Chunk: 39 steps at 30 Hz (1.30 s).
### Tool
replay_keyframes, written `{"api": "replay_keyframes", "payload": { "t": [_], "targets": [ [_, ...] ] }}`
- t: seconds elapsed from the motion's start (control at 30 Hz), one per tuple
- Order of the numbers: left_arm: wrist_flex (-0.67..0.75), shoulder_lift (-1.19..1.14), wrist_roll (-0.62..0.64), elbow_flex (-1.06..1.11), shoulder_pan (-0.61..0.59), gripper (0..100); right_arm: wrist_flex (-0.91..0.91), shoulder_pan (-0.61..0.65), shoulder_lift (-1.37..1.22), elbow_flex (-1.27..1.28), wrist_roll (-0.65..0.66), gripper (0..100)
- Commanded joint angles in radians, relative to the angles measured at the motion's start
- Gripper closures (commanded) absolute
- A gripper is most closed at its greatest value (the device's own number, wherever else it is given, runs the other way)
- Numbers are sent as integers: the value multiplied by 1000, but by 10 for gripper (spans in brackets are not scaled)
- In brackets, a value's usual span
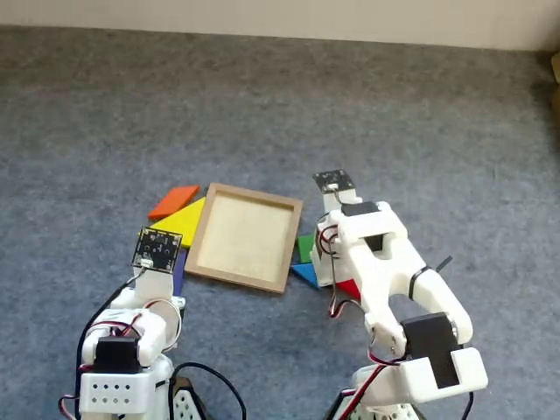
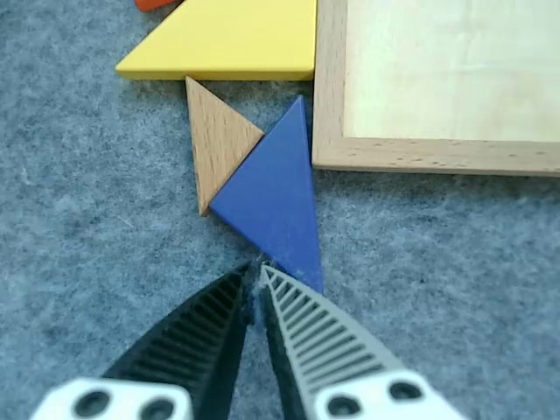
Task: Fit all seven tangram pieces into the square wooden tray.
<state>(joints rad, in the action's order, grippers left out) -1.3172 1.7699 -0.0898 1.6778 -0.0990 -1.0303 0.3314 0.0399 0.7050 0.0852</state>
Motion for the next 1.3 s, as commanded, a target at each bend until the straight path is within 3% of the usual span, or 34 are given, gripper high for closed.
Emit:
{"api": "replay_keyframes", "payload": {
  "t": [0.0, 0.13, 0.33, 0.53, 1.03, 1.27],
  "targets": [
    [-3, 56, 6, 19, -10, 994, 7, -22, -1, -68, -8, 708],
    [-3, 56, 6, 19, -10, 994, 12, -22, -1, -68, -6, 715],
    [-3, 56, 6, 19, -10, 994, 12, -22, 5, -68, -5, 810],
    [-3, 56, 6, 19, -8, 994, -2, -24, 30, -67, 14, 814],
    [-3, 56, 6, 19, -10, 994, -58, -15, 380, 2, 34, 814],
    [-3, 56, 6, 19, -10, 994, -59, 91, 378, -62, -115, 814]
  ]
}}
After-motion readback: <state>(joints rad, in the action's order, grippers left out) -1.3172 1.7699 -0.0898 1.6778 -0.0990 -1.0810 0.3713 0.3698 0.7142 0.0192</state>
